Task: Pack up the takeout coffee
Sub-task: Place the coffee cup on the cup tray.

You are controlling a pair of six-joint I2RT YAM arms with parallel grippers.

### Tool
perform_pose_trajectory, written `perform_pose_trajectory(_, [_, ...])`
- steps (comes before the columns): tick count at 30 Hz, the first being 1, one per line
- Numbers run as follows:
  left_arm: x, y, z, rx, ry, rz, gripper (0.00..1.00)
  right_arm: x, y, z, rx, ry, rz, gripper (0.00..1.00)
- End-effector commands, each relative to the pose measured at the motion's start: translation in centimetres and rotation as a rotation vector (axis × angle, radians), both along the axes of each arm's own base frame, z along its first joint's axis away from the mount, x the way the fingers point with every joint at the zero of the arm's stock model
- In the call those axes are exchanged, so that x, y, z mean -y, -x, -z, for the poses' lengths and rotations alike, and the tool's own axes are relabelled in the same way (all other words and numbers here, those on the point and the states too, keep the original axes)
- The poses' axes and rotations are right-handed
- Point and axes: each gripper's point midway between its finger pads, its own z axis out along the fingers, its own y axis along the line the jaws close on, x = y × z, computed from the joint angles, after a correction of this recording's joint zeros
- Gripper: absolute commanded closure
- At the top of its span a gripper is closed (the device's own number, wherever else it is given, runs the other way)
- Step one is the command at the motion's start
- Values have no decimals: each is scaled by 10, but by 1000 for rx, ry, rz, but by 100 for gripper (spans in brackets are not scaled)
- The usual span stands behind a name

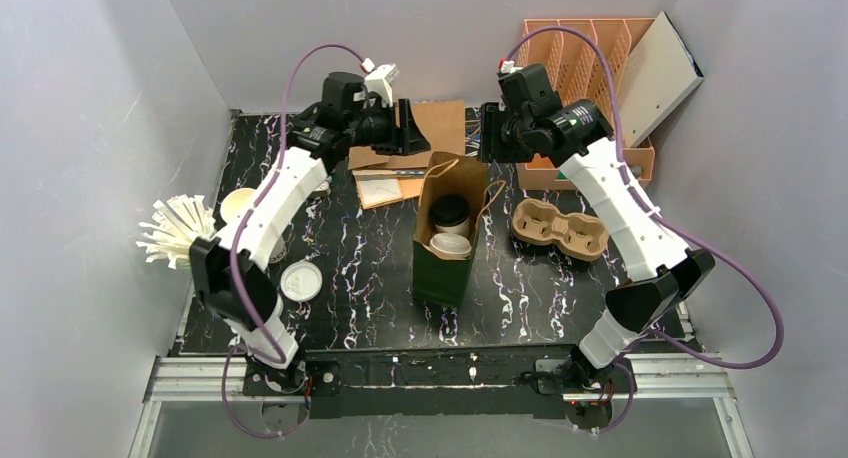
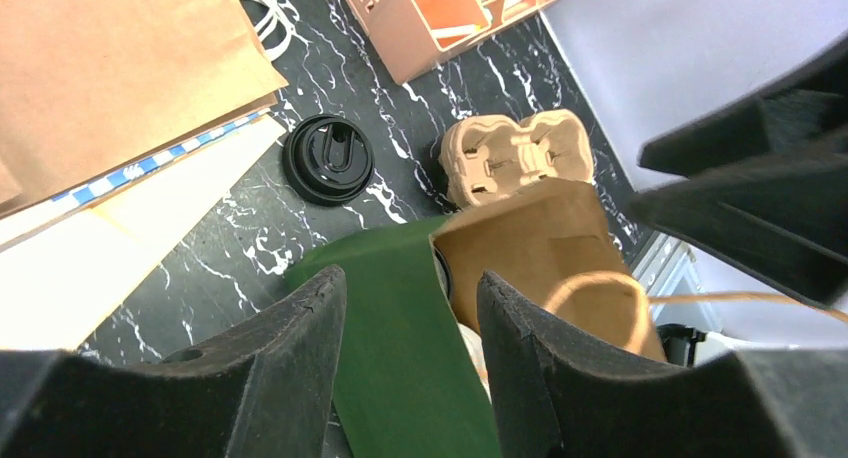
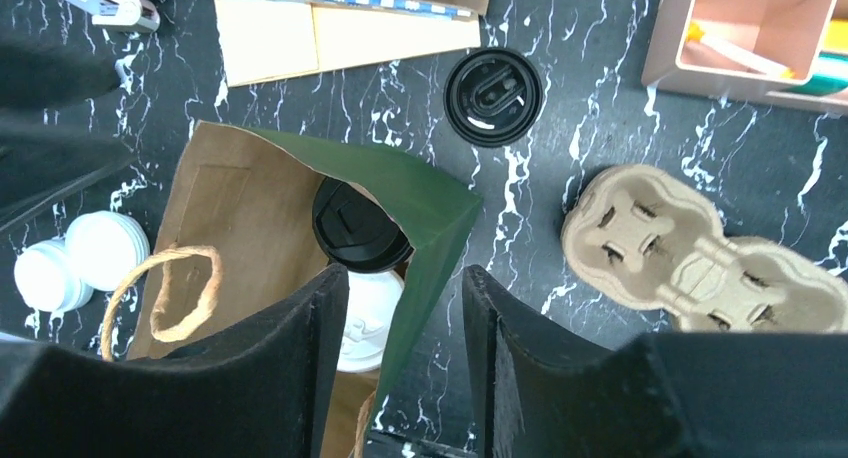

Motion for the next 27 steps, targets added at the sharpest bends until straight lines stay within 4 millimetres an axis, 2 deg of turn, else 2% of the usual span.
perform_pose_trajectory(1, [18,-10,1,72,1,145,51,0,13,12,-95,-20,40,48])
perform_pose_trajectory(5, [28,-15,10,37,20,181,52,-4,22,25,-159,-41,32,53])
perform_pose_trajectory(10, [30,-11,10,28,38,194,54,-10,22,34,-186,-45,21,60])
perform_pose_trajectory(14, [28,-3,11,13,45,200,55,-17,14,34,-176,-48,-3,84])
perform_pose_trajectory(17, [26,1,8,12,46,196,55,-23,8,32,-167,-54,-26,97])
perform_pose_trajectory(22, [10,3,1,65,-19,145,54,-37,-4,22,-112,-76,-105,99])
perform_pose_trajectory(25, [-4,-6,-15,173,-81,86,51,-49,-3,16,-78,-91,-224,99])
perform_pose_trajectory(27, [-4,-13,-24,213,-92,81,50,-57,-2,15,-63,-104,-292,99])
